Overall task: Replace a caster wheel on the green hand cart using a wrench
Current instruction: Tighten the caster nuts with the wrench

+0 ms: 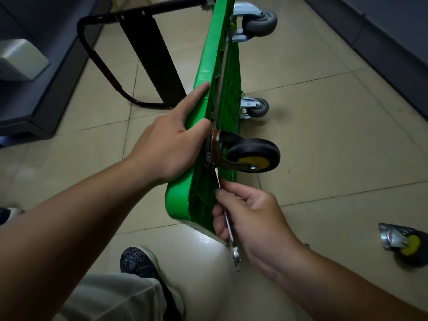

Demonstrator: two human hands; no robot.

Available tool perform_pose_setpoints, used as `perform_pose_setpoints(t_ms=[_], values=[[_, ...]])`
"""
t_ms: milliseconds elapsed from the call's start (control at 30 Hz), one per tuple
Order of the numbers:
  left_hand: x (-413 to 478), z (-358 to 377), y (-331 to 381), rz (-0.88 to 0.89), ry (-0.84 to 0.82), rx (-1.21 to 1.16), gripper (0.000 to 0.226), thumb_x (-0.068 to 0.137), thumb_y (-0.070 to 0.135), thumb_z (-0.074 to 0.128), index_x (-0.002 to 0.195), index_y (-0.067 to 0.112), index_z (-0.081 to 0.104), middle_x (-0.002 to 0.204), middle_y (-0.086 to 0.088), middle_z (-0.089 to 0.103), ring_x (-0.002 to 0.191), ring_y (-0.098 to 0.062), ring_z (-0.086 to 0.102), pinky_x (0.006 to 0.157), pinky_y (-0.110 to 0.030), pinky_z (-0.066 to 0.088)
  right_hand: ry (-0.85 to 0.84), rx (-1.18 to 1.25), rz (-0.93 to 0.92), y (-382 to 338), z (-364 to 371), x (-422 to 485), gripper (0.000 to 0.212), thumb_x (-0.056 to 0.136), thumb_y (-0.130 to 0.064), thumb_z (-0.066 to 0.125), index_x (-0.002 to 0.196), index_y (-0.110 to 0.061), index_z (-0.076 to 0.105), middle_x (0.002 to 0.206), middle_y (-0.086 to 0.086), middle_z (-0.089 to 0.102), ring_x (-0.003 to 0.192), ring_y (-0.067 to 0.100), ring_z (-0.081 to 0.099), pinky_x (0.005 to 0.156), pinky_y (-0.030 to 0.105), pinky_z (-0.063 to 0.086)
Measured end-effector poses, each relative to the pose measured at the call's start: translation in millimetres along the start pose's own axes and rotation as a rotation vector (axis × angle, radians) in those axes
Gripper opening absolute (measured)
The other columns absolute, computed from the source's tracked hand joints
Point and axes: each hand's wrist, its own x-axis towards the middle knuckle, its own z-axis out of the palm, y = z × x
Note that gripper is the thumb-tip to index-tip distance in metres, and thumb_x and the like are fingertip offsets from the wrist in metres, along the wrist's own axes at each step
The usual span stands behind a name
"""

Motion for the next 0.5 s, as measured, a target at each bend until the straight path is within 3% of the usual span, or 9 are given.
perform_pose_setpoints(t_ms=[100,167,233,367,500], values=[[0.8,-1.0,-1.0,0.01,-0.012,0.004,0.066,0.091,0.052,0.047,0.149,0.069,0.021,0.128,0.008,0.057,0.097,-0.018,0.068,0.089,-0.048,0.057,0.065,-0.095,-0.101,14.9,-2.3,-14.9,0.037,0.094,-0.023,0.064,0.131,-0.029,0.066,0.062,0.003,0.061,0.048,0.017,0.056,0.044,0.023,0.044],[2.2,-1.3,-2.8,0.014,-0.017,0.003,0.066,0.093,0.049,0.049,0.149,0.07,0.021,0.13,0.003,0.06,0.096,-0.02,0.07,0.088,-0.048,0.058,0.125,-0.253,-0.243,38.2,-15.7,-21.1,0.042,0.095,-0.031,0.062,0.135,-0.044,0.059,0.068,-0.002,0.062,0.055,0.013,0.056,0.052,0.023,0.047],[3.1,-0.9,-4.6,0.014,-0.015,0.006,0.065,0.096,0.048,0.051,0.148,0.07,0.021,0.129,0.001,0.062,0.092,-0.02,0.071,0.087,-0.048,0.059,0.161,-0.456,-0.428,52.6,-33.2,-15.4,0.045,0.1,-0.029,0.057,0.142,-0.046,0.052,0.078,-0.01,0.059,0.063,0.011,0.054,0.061,0.021,0.048],[4.6,0.6,-6.2,0.016,-0.007,0.009,0.064,0.096,0.047,0.052,0.148,0.071,0.021,0.126,0.003,0.063,0.091,-0.018,0.071,0.085,-0.047,0.059,0.063,-0.713,-0.74,48.2,-47.3,14.8,0.047,0.105,-0.015,0.049,0.151,-0.025,0.046,0.091,-0.007,0.052,0.077,0.015,0.053,0.073,0.021,0.046],[4.6,0.2,-6.5,0.017,-0.006,0.006,0.065,0.094,0.048,0.05,0.148,0.071,0.021,0.125,0.004,0.063,0.09,-0.019,0.071,0.084,-0.049,0.059,-0.041,-0.829,-0.849,47.2,-50.1,38.9,0.047,0.101,0.002,0.05,0.147,-0.002,0.047,0.097,0.004,0.056,0.087,0.015,0.056,0.082,0.017,0.044]])
